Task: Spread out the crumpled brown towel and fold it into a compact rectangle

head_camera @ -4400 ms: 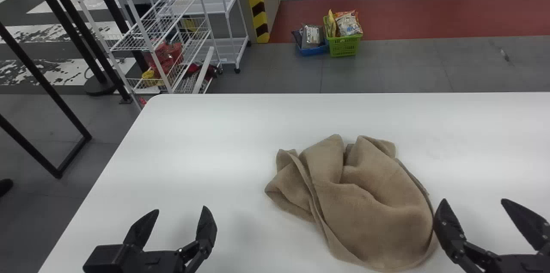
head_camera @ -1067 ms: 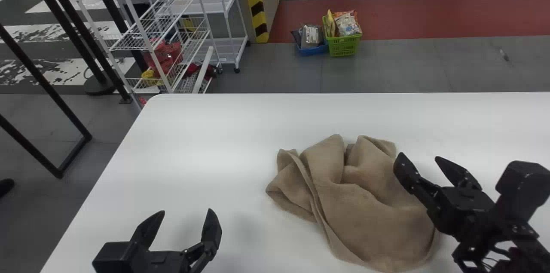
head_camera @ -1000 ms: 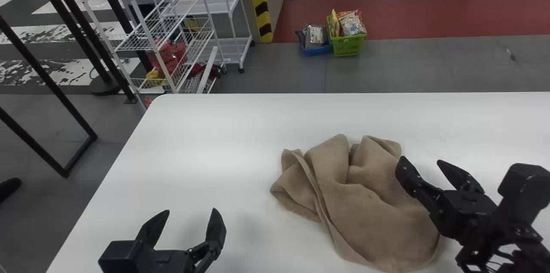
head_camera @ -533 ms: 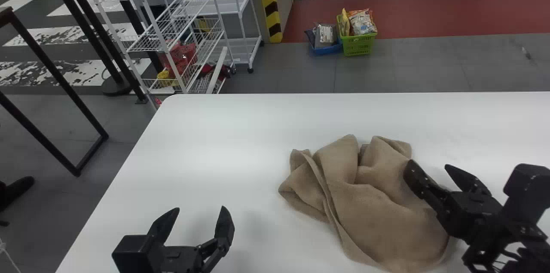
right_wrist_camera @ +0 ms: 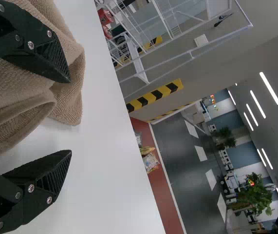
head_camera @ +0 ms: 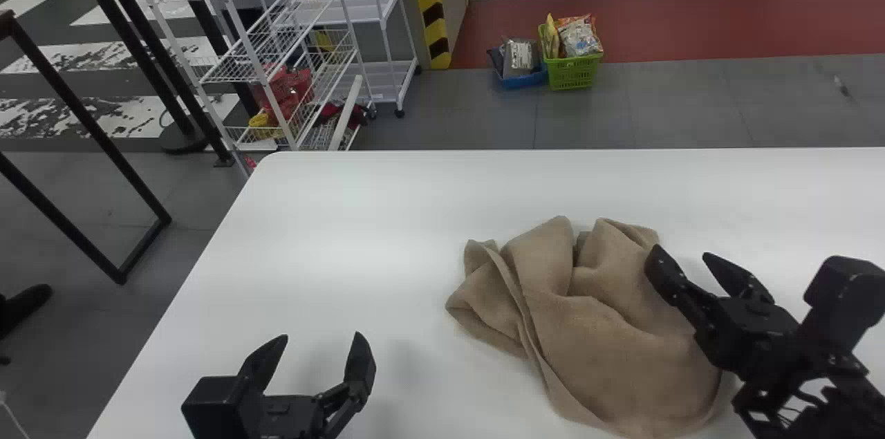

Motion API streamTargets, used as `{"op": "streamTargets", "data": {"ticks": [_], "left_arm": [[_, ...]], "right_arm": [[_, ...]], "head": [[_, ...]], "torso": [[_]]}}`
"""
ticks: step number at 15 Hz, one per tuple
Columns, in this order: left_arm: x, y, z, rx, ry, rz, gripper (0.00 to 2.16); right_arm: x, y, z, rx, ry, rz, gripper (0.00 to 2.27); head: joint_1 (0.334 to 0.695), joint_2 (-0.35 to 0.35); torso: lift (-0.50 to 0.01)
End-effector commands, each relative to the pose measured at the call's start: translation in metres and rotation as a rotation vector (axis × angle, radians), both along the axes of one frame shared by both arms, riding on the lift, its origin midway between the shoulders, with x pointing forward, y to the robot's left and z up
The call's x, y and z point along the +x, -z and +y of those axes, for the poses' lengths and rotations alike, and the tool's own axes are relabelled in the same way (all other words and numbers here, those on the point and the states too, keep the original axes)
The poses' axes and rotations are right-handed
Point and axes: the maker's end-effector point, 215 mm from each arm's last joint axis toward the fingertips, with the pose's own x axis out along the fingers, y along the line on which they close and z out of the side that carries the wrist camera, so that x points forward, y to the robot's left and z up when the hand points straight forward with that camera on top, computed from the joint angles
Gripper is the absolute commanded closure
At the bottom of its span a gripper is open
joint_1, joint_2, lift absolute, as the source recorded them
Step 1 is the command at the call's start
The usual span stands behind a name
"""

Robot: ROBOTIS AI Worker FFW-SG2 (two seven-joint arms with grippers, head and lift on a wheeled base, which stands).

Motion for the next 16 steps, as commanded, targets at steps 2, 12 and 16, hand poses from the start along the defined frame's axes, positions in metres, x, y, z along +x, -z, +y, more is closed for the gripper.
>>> {"op": "streamTargets", "data": {"ticks": [2, 12, 16], "left_arm": [[0.0, 0.0, 0.0, 0.0, 0.0, 0.0, 0.08], [0.0, -0.002, 0.0, -0.004, 0.001, -0.003, 0.08], [0.001, -0.005, -0.002, -0.006, 0.001, -0.01, 0.08]], "right_arm": [[0.002, -0.009, -0.01, -0.02, 0.006, -0.017, 0.39], [0.001, -0.071, -0.104, -0.307, -0.265, -0.16, 0.18], [0.012, -0.07, -0.094, -0.416, -0.414, -0.168, 0.18]], "head": [[0.695, 0.246], [0.695, 0.173], [0.695, 0.128]], "torso": [[-0.127], [-0.127], [-0.127]]}}
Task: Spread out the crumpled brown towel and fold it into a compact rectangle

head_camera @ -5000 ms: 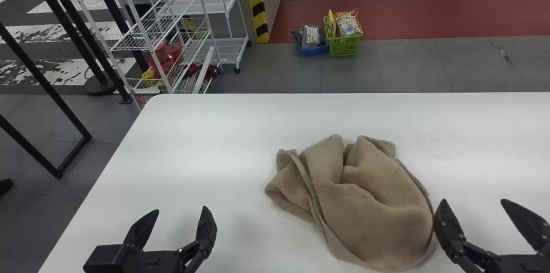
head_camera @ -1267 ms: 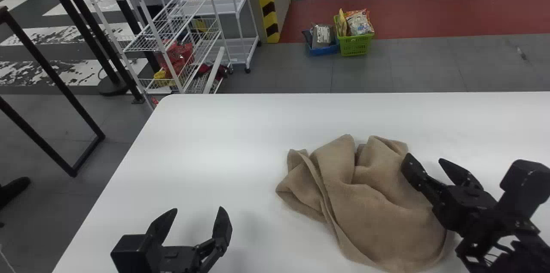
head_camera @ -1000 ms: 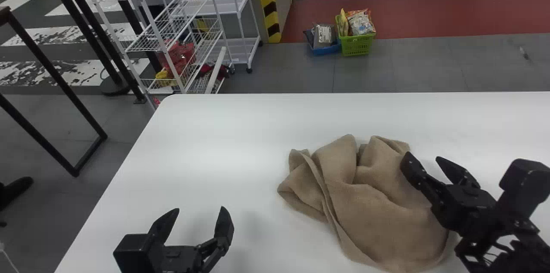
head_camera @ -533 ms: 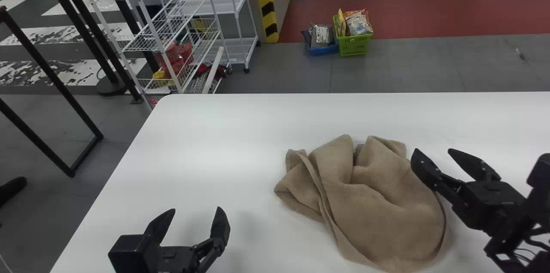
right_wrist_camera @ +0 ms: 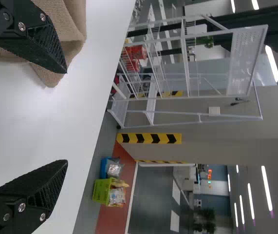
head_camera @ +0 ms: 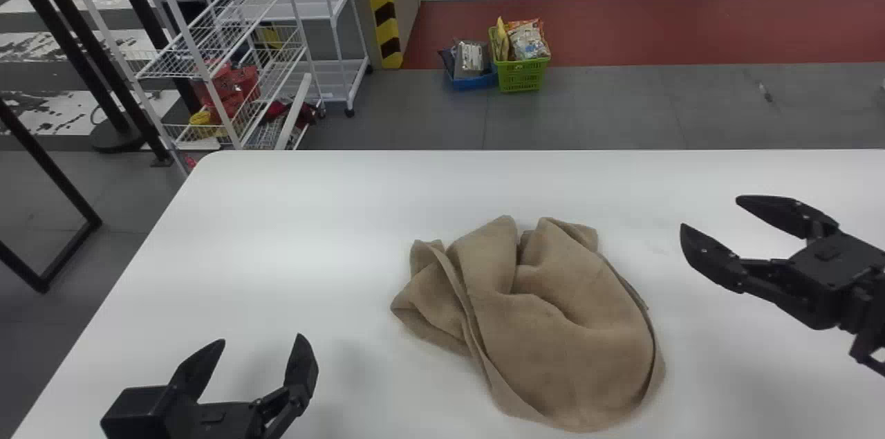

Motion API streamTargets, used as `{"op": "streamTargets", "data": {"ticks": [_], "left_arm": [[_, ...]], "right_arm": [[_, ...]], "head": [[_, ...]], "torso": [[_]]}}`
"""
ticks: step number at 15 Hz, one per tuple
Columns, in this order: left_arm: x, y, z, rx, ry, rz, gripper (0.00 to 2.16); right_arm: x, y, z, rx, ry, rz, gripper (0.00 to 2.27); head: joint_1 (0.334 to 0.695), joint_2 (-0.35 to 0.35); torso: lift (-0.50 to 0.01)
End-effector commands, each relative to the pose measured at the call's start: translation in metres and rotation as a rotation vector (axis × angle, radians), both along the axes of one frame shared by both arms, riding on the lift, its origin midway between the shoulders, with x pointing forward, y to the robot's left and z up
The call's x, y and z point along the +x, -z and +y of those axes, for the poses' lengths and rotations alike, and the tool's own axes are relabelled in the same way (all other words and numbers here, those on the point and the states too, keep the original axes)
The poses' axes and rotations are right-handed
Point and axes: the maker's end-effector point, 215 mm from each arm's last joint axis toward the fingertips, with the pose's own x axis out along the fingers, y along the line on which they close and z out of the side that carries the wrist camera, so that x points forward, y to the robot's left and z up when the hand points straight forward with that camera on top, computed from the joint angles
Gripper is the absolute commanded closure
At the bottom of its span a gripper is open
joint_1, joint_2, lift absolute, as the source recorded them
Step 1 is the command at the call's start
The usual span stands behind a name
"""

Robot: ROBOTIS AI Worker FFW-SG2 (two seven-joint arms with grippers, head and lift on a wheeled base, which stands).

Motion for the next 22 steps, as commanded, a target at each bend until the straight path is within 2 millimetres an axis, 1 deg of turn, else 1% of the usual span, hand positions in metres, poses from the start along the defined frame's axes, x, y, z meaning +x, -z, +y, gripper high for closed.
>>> {"op": "streamTargets", "data": {"ticks": [1, 2, 3, 6, 8, 9, 10, 12, 14, 15, 17, 19, 21, 22], "left_arm": [[-0.001, -0.001, -0.001, -0.002, -0.001, -0.001, 0.08], [-0.002, 0.0, -0.001, -0.002, -0.001, 0.001, 0.08], [-0.003, -0.001, -0.002, -0.004, -0.002, 0.001, 0.08], [-0.006, -0.002, -0.003, -0.005, -0.003, -0.002, 0.08], [-0.007, -0.004, -0.004, -0.003, -0.002, -0.003, 0.08], [-0.007, -0.005, -0.004, -0.003, -0.001, -0.005, 0.08], [-0.009, -0.006, -0.005, -0.004, 0.0, -0.005, 0.08], [-0.009, -0.01, -0.003, 0.0, -0.001, -0.012, 0.08], [-0.01, -0.011, -0.002, 0.001, -0.002, -0.012, 0.08], [-0.01, -0.013, -0.002, 0.002, -0.002, -0.015, 0.08], [-0.009, -0.016, -0.002, 0.004, 0.001, -0.02, 0.08], [-0.008, -0.018, -0.001, 0.007, 0.001, -0.023, 0.08], [-0.009, -0.018, 0.002, 0.007, -0.004, -0.023, 0.08], [-0.009, -0.018, 0.002, 0.007, -0.004, -0.023, 0.08]], "right_arm": [[0.012, 0.013, 0.004, -0.067, -0.041, 0.044, 0.18], [0.014, 0.028, 0.004, -0.087, -0.054, 0.126, 0.18], [0.015, 0.033, 0.006, -0.084, -0.072, 0.172, 0.18], [0.016, 0.033, 0.022, -0.09, -0.155, 0.243, 0.18], [0.009, 0.042, 0.027, -0.051, -0.163, 0.361, 0.18], [0.006, 0.042, 0.032, -0.038, -0.176, 0.395, 0.18], [0.006, 0.041, 0.036, -0.072, -0.193, 0.396, 0.18], [0.016, 0.022, 0.039, -0.11, -0.242, 0.362, 0.18], [0.02, 0.009, 0.041, -0.142, -0.28, 0.348, 0.18], [0.022, 0.001, 0.044, -0.138, -0.299, 0.342, 0.18], [0.021, -0.008, 0.049, -0.155, -0.346, 0.341, 0.18], [0.018, -0.005, 0.05, -0.195, -0.4, 0.364, 0.18], [0.008, 0.001, 0.054, -0.242, -0.466, 0.398, 0.18], [0.008, 0.003, 0.052, -0.264, -0.474, 0.398, 0.18]], "head": [[0.695, 0.129], [0.695, 0.132], [0.695, 0.135], [0.695, 0.141], [0.695, 0.152], [0.695, 0.155], [0.695, 0.158], [0.695, 0.169], [0.695, 0.175], [0.695, 0.176], [0.695, 0.179], [0.695, 0.187], [0.695, 0.192], [0.695, 0.195]], "torso": [[-0.127], [-0.127], [-0.127], [-0.127], [-0.127], [-0.127], [-0.127], [-0.127], [-0.127], [-0.127], [-0.127], [-0.127], [-0.127], [-0.127]]}}
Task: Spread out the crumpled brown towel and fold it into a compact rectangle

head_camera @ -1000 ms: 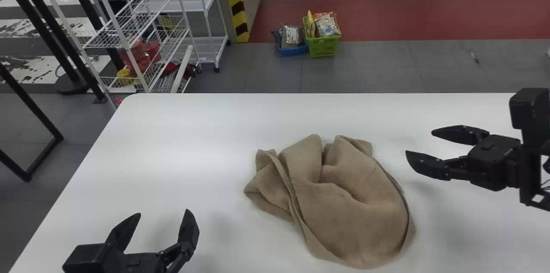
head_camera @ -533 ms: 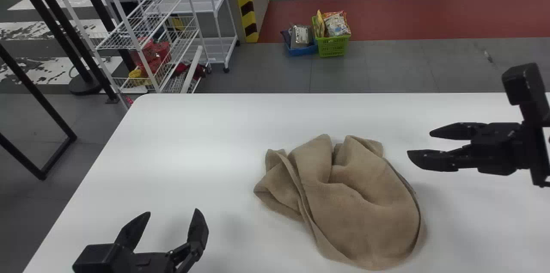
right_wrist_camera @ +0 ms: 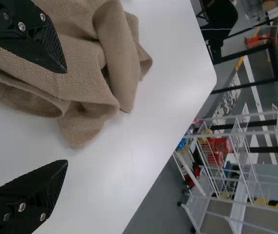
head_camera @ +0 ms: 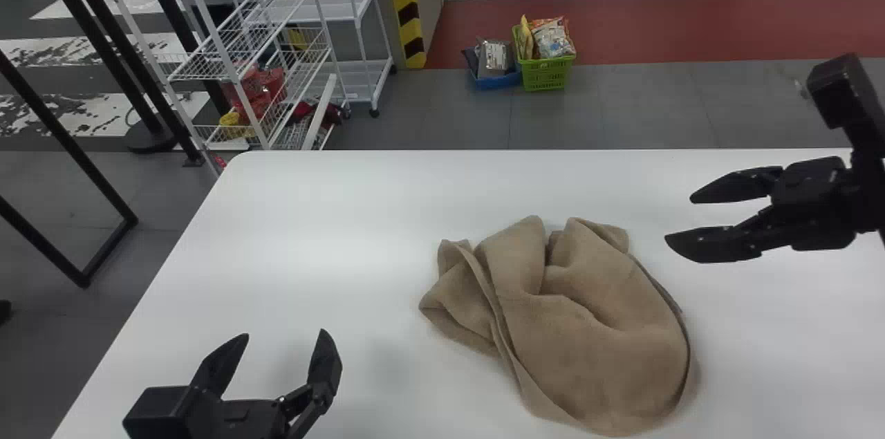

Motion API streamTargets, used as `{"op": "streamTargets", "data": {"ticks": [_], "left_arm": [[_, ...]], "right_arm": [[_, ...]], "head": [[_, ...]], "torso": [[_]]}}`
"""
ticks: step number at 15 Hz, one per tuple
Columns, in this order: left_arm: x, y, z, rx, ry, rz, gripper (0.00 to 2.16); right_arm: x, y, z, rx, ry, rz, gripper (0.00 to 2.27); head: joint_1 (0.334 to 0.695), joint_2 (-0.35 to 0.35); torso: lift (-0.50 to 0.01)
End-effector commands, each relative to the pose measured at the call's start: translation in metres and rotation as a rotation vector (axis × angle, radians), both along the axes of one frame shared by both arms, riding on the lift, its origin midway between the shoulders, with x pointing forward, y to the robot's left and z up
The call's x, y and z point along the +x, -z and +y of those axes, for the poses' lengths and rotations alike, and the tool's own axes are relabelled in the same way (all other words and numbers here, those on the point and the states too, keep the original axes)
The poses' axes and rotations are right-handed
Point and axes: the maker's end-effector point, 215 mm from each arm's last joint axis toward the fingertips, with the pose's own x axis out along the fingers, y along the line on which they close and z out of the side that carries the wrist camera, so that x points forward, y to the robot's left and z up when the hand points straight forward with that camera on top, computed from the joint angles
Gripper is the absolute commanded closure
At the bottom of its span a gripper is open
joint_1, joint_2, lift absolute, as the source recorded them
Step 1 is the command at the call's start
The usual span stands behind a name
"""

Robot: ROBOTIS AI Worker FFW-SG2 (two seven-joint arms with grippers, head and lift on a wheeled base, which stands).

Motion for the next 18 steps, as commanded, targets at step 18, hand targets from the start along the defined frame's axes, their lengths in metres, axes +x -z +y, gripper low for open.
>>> {"op": "streamTargets", "data": {"ticks": [18], "left_arm": [[-0.004, 0.001, 0.004, -0.001, -0.014, 0.001, 0.08]], "right_arm": [[0.02, 0.017, -0.033, -0.138, -0.186, -0.185, 0.0]], "head": [[0.695, 0.173]], "torso": [[-0.127]]}}
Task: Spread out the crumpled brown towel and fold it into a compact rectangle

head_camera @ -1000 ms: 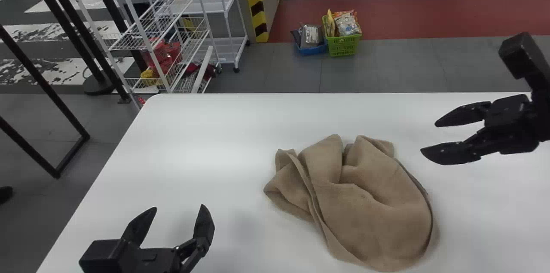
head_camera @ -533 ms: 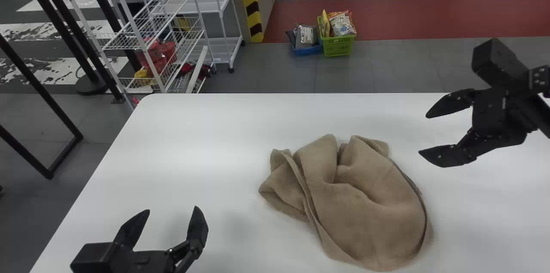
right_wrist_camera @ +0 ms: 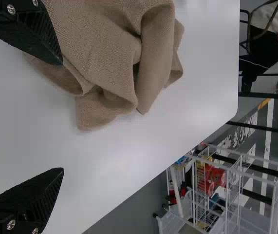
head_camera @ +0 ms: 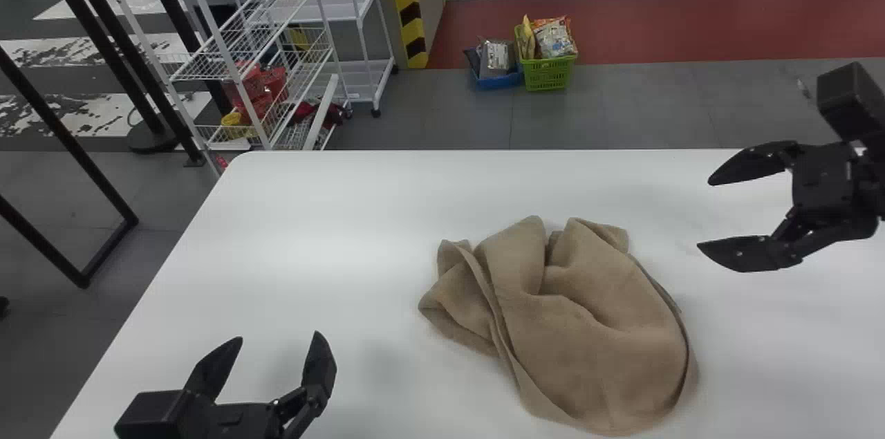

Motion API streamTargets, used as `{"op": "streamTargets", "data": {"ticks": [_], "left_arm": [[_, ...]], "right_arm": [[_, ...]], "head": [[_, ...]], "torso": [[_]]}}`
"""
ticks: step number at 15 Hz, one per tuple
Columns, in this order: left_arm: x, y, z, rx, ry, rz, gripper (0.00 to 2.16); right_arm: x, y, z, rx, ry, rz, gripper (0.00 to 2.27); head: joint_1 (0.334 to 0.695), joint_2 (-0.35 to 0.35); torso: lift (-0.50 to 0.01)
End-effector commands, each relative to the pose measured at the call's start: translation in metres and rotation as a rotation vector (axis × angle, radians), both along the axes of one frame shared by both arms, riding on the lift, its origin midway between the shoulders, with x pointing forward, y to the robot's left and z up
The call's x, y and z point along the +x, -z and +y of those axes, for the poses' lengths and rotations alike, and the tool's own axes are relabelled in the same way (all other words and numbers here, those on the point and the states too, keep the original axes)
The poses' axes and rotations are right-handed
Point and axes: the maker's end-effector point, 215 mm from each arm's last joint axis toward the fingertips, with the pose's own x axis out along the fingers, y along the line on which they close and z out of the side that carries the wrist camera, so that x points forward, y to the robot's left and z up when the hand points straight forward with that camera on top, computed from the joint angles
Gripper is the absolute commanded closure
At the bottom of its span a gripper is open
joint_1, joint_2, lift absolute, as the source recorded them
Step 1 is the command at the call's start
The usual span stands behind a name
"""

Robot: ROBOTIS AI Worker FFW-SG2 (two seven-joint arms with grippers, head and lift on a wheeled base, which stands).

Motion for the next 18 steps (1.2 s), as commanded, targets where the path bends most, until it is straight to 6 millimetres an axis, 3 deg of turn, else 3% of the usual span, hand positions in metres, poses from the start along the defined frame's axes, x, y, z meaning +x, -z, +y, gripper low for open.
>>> {"op": "streamTargets", "data": {"ticks": [1, 7, 11, 15, 18], "left_arm": [[0.0, 0.0, 0.0, 0.0, 0.0, -0.001, 0.08], [0.0, -0.001, 0.0, -0.001, -0.001, -0.004, 0.08], [0.0, 0.0, 0.0, -0.001, -0.002, -0.002, 0.08], [0.0, 0.001, 0.0, -0.001, -0.002, -0.001, 0.08], [-0.001, 0.001, 0.0, -0.002, -0.003, 0.001, 0.08]], "right_arm": [[-0.001, 0.009, -0.004, -0.037, 0.002, 0.017, 0.0], [-0.004, 0.002, 0.027, -0.168, -0.219, -0.181, 0.03], [-0.013, 0.032, 0.043, -0.273, -0.289, -0.146, 0.02], [0.004, 0.036, 0.033, -0.287, -0.281, -0.12, 0.1], [-0.002, 0.046, 0.044, -0.291, -0.306, -0.099, 0.15]], "head": [[0.695, 0.167], [0.695, 0.173], [0.695, 0.203], [0.695, 0.211], [0.695, 0.205]], "torso": [[-0.127], [-0.127], [-0.127], [-0.127], [-0.127]]}}
